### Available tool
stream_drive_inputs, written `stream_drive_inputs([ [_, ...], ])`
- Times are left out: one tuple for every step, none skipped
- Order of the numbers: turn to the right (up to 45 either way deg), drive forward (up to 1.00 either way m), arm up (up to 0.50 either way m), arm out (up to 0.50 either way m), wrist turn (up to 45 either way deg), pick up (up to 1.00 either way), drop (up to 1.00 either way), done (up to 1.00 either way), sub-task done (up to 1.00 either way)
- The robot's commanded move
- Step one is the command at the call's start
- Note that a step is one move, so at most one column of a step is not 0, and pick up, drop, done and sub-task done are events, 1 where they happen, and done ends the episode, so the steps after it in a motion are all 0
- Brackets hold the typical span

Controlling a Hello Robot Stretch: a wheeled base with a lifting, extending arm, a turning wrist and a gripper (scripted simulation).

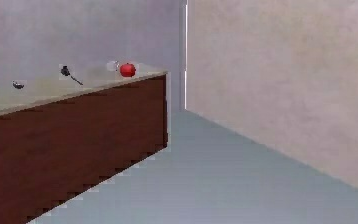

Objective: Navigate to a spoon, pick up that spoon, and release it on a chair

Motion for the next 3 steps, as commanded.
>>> stream_drive_inputs([
  [-45.0, 0.00, 0.00, 0.00, 0.0, 0.00, 0.00, 0.00, 0.00],
  [-45.0, 0.00, 0.00, 0.00, 0.0, 0.00, 0.00, 0.00, 0.00],
  [-12.0, 0.00, 0.00, 0.00, 0.0, 0.00, 0.00, 0.00, 0.00],
])
